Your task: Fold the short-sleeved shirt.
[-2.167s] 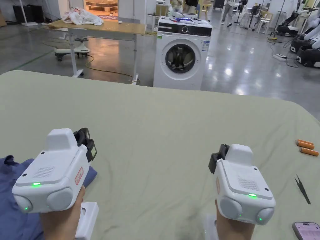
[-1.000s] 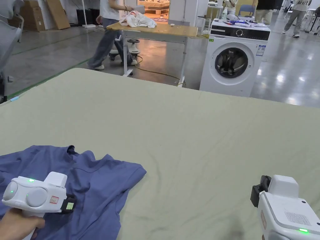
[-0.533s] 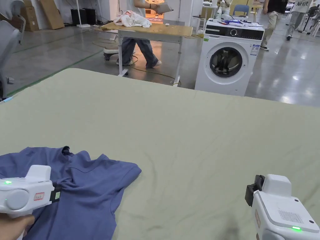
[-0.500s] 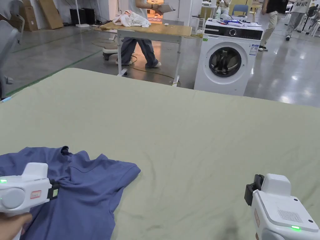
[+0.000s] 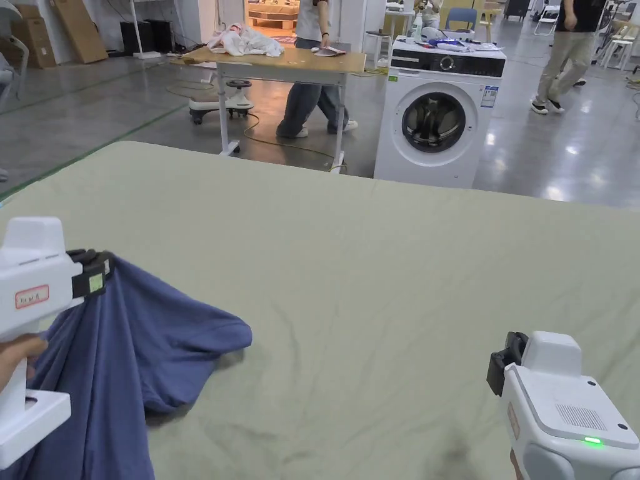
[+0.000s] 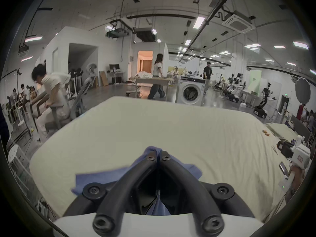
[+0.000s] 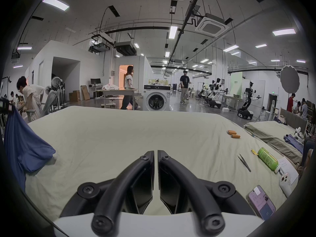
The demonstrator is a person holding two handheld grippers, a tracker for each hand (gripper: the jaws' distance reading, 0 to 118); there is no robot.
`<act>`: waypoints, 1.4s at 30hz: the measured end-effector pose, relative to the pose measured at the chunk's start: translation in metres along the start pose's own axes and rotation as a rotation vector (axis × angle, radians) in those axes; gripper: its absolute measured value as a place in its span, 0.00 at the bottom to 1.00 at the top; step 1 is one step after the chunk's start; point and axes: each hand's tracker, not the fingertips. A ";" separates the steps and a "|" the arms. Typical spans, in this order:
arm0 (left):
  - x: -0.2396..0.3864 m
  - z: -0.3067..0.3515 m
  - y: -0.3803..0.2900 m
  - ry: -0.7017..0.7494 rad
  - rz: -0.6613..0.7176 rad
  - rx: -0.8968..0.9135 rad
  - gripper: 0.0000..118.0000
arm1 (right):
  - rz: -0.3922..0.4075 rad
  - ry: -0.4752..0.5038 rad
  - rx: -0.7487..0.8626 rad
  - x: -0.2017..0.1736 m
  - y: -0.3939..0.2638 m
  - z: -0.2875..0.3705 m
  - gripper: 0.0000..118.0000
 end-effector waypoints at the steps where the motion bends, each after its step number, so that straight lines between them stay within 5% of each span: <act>1: 0.008 0.001 0.009 -0.019 -0.015 0.020 0.00 | -0.003 -0.001 0.004 0.002 0.002 0.001 0.03; 20: 0.260 -0.022 0.107 -0.508 -0.157 0.147 0.00 | -0.071 -0.116 0.068 0.074 0.013 0.038 0.03; 28: 0.356 -0.033 0.053 -0.693 -0.225 0.038 0.00 | -0.093 -0.190 0.070 0.112 0.007 0.059 0.03; 38: 0.371 -0.058 -0.053 -0.745 -0.169 -0.143 0.00 | -0.102 -0.225 0.036 0.129 -0.006 0.066 0.03; 40: 0.367 -0.058 -0.063 -0.738 -0.157 -0.150 0.11 | -0.105 -0.217 0.032 0.125 -0.008 0.064 0.03; 42: 0.359 -0.053 -0.067 -0.728 -0.152 -0.136 0.38 | -0.101 -0.204 0.032 0.121 -0.007 0.064 0.03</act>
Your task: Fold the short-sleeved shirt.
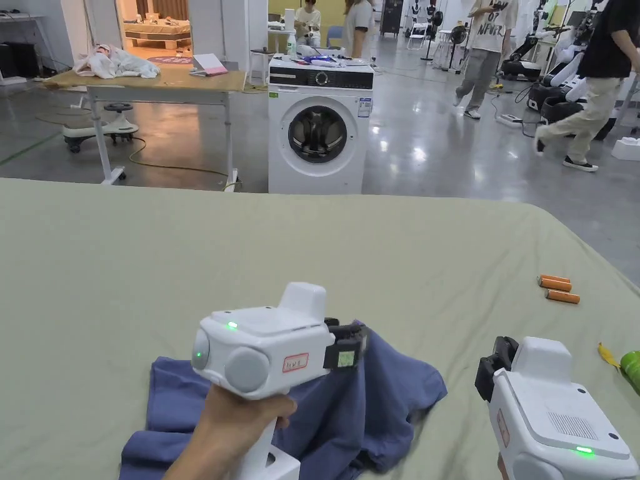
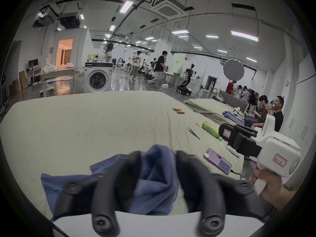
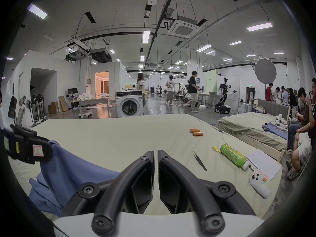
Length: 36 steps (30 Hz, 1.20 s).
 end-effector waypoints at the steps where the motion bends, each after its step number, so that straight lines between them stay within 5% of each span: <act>1: -0.002 0.006 -0.001 0.014 0.001 0.017 0.48 | 0.003 0.007 0.002 -0.002 0.001 0.001 0.03; 11: -0.037 0.089 -0.006 0.344 -0.082 0.235 0.46 | -0.003 0.080 0.044 -0.033 0.025 0.000 0.03; 13: -0.046 0.102 -0.011 0.399 -0.062 0.258 0.35 | 0.002 0.097 0.056 -0.042 0.028 0.000 0.03; 15: -0.056 0.114 -0.016 0.441 -0.033 0.279 0.05 | 0.013 0.114 0.065 -0.052 0.032 -0.001 0.03; 16: -0.061 0.117 -0.019 0.465 -0.021 0.277 0.00 | 0.017 0.120 0.069 -0.056 0.033 -0.001 0.03; 25: -0.128 0.120 -0.035 0.570 0.104 0.165 0.00 | 0.038 0.184 0.077 -0.086 0.038 -0.013 0.03; 36: -0.273 0.005 -0.035 0.486 0.349 -0.322 0.00 | 0.059 0.173 0.015 -0.070 0.025 -0.044 0.03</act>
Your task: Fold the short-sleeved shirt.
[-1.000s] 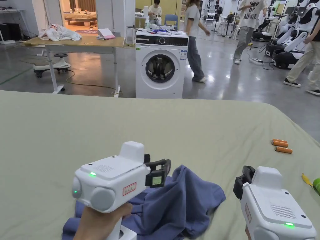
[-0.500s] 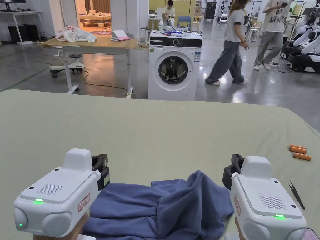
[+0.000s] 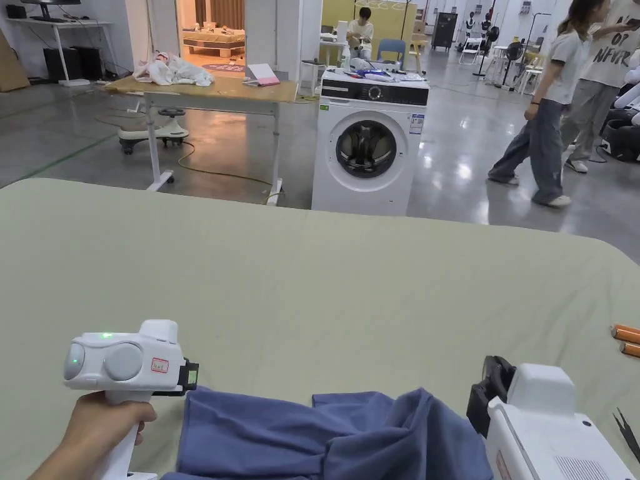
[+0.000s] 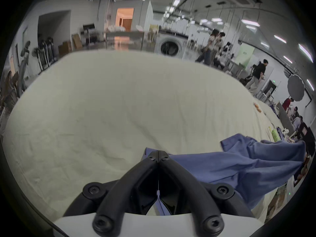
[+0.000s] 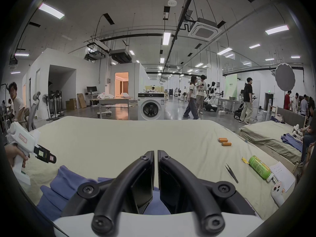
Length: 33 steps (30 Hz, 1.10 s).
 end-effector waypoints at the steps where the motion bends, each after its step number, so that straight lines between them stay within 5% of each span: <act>1: -0.001 -0.010 0.003 0.015 0.001 -0.032 0.00 | 0.001 -0.005 -0.011 0.005 -0.002 -0.002 0.03; 3: -0.003 -0.030 0.006 0.001 0.002 -0.102 0.06 | 0.014 -0.024 -0.035 0.016 -0.009 -0.004 0.03; 6: -0.002 -0.050 0.005 0.034 0.002 -0.158 0.30 | 0.022 -0.055 -0.071 0.034 -0.017 -0.007 0.03; 9: 0.007 -0.057 0.000 0.057 -0.040 -0.165 0.33 | 0.013 -0.079 -0.115 0.051 -0.023 -0.013 0.03; 13: 0.026 -0.058 -0.007 0.123 -0.160 -0.147 0.27 | -0.016 -0.080 -0.191 0.069 -0.028 -0.027 0.04; 16: 0.038 -0.058 -0.014 0.125 -0.233 -0.127 0.02 | -0.064 -0.050 -0.276 0.078 -0.032 -0.046 0.12; 18: 0.042 -0.058 -0.019 0.080 -0.222 -0.122 0.02 | -0.095 -0.018 -0.368 0.084 -0.038 -0.066 0.14; 21: 0.038 -0.048 -0.022 0.093 -0.208 -0.100 0.01 | -0.130 0.029 -0.543 0.089 -0.054 -0.102 0.45; 24: 0.032 -0.030 -0.025 0.030 -0.153 -0.053 0.00 | -0.132 0.051 -0.671 0.088 -0.074 -0.128 0.51; 27: 0.027 -0.007 -0.031 0.009 -0.134 0.007 0.00 | -0.135 0.104 -0.707 0.082 -0.091 -0.141 0.48; 29: 0.022 0.008 -0.033 -0.001 -0.120 0.044 0.00 | -0.126 0.095 -0.705 0.078 -0.095 -0.139 0.32; 31: 0.016 0.023 -0.033 -0.015 -0.094 0.075 0.00 | -0.070 0.080 -0.679 0.077 -0.093 -0.134 0.02; 33: 0.014 0.038 -0.031 -0.022 -0.098 0.113 0.00 | -0.106 0.130 -0.657 0.081 -0.086 -0.128 0.02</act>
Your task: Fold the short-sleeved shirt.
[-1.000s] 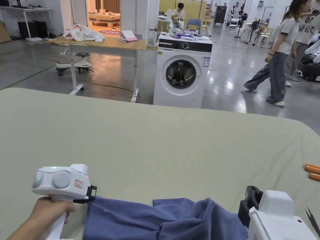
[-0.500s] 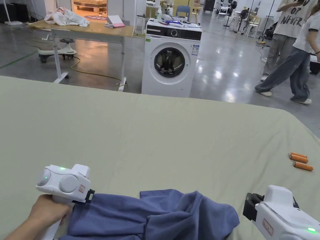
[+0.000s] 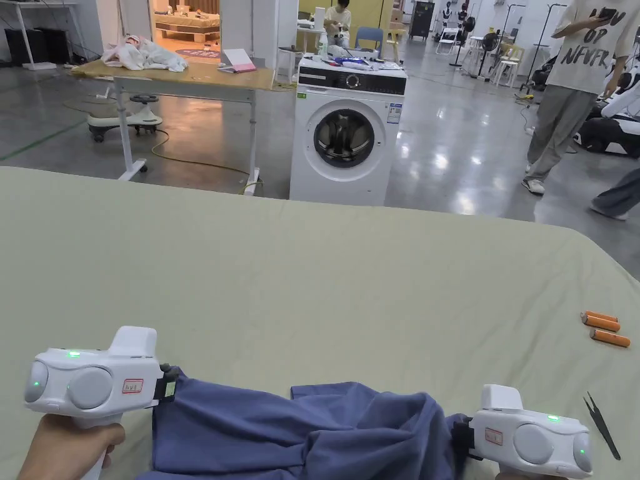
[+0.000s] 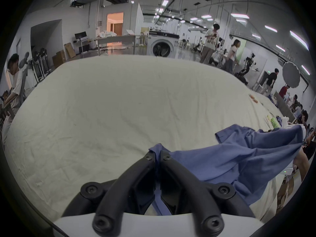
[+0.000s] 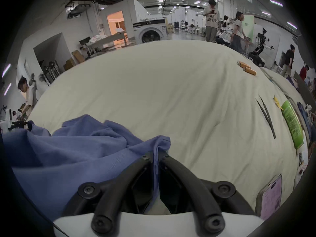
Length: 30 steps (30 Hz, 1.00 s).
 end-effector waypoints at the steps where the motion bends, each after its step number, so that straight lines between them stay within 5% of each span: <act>1: 0.000 0.006 0.001 -0.004 -0.017 0.018 0.00 | 0.003 -0.010 0.007 -0.002 0.001 0.006 0.02; 13: 0.002 0.115 0.057 0.097 -0.077 0.264 0.00 | 0.153 -0.136 0.393 -0.025 0.053 0.136 0.02; 30: -0.092 0.244 0.168 0.308 0.004 0.486 0.00 | 0.138 -0.249 0.616 -0.007 0.156 0.243 0.02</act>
